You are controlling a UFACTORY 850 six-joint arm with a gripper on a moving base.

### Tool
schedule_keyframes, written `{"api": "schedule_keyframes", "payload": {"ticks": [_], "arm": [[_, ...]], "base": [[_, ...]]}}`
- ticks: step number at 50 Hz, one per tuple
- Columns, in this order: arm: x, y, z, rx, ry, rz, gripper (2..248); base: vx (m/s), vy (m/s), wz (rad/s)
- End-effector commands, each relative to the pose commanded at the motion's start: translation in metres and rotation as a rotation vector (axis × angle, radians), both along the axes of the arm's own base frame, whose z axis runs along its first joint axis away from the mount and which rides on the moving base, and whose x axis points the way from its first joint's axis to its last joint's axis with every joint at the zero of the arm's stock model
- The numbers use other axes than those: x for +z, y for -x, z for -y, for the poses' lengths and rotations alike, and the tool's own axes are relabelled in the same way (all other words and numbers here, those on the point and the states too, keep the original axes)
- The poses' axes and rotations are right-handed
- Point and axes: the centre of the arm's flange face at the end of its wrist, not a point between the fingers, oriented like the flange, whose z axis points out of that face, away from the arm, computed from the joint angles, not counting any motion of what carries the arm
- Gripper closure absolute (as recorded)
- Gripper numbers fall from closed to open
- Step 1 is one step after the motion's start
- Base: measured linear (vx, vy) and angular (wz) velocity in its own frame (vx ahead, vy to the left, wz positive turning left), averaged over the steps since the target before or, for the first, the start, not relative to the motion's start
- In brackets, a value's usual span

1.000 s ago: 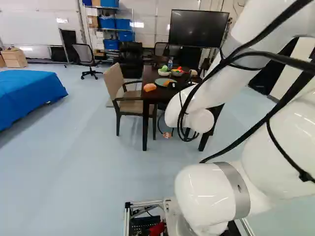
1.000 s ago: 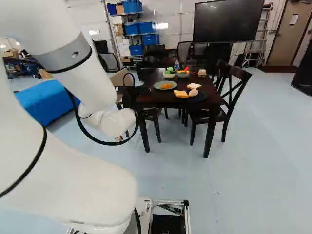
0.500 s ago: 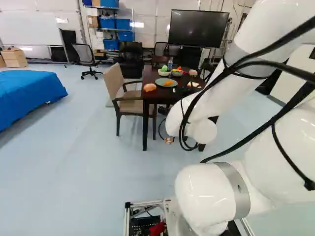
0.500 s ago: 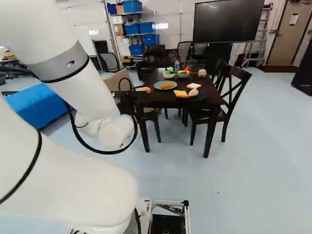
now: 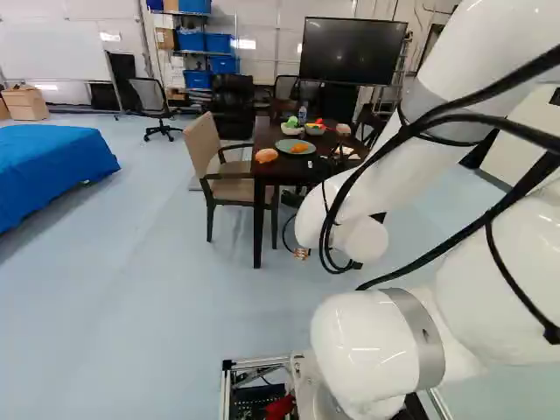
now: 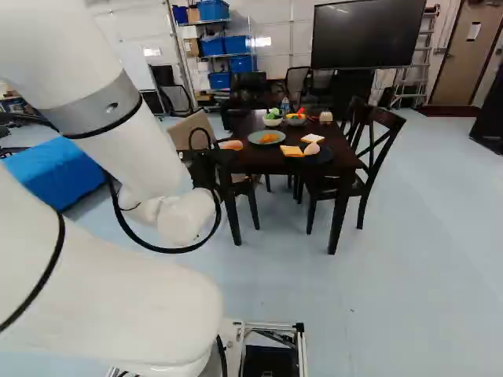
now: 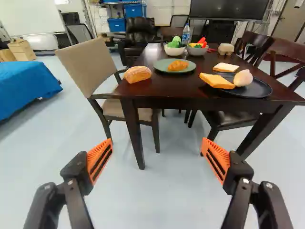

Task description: Move the croissant to the empty plate

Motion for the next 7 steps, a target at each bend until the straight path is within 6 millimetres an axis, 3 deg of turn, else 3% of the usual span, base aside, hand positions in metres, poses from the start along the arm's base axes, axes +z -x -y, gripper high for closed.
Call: {"api": "schedule_keyframes", "payload": {"ticks": [7], "arm": [[0.0, 0.0, 0.0, 0.0, 0.0, 0.0, 3]], "base": [[0.0, 0.0, 0.0]]}}
